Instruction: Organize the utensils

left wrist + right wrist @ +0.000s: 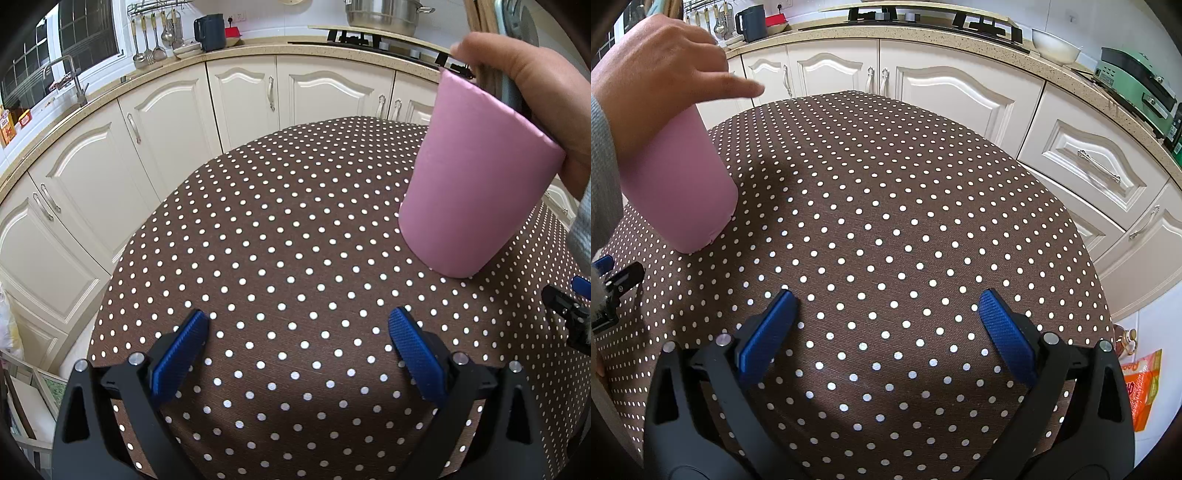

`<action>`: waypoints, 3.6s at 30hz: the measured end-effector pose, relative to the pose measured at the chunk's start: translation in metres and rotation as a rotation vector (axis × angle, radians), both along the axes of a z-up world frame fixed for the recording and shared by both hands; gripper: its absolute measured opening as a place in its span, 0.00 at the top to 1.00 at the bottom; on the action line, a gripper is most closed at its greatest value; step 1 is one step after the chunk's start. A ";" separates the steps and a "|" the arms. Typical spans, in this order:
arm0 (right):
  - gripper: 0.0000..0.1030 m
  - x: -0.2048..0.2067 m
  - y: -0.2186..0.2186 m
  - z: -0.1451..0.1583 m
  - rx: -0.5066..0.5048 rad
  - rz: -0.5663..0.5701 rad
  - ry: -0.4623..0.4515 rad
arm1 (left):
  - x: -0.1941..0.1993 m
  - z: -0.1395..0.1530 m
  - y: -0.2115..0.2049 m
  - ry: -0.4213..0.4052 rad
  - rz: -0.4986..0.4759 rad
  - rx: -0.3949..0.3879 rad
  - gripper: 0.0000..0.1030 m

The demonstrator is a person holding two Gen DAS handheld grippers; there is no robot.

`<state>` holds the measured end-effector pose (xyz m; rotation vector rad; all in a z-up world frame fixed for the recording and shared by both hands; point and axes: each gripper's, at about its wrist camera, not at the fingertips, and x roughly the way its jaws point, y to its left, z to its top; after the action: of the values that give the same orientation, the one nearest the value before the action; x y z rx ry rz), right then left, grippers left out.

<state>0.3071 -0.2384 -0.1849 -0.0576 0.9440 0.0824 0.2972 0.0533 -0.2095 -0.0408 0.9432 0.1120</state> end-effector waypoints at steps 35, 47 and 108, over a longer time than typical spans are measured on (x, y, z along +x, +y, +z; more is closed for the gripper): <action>0.06 0.000 0.001 0.000 0.000 0.000 0.000 | 0.006 -0.002 -0.001 0.007 -0.040 0.001 0.04; 0.06 0.000 0.001 0.000 0.000 0.000 0.000 | 0.005 -0.001 -0.003 0.007 -0.039 0.009 0.04; 0.06 0.000 0.001 0.000 0.000 0.000 0.000 | 0.005 -0.001 -0.003 0.007 -0.039 0.008 0.04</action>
<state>0.3069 -0.2376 -0.1852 -0.0575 0.9436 0.0828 0.3025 0.0506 -0.2104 -0.0146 0.9498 0.0797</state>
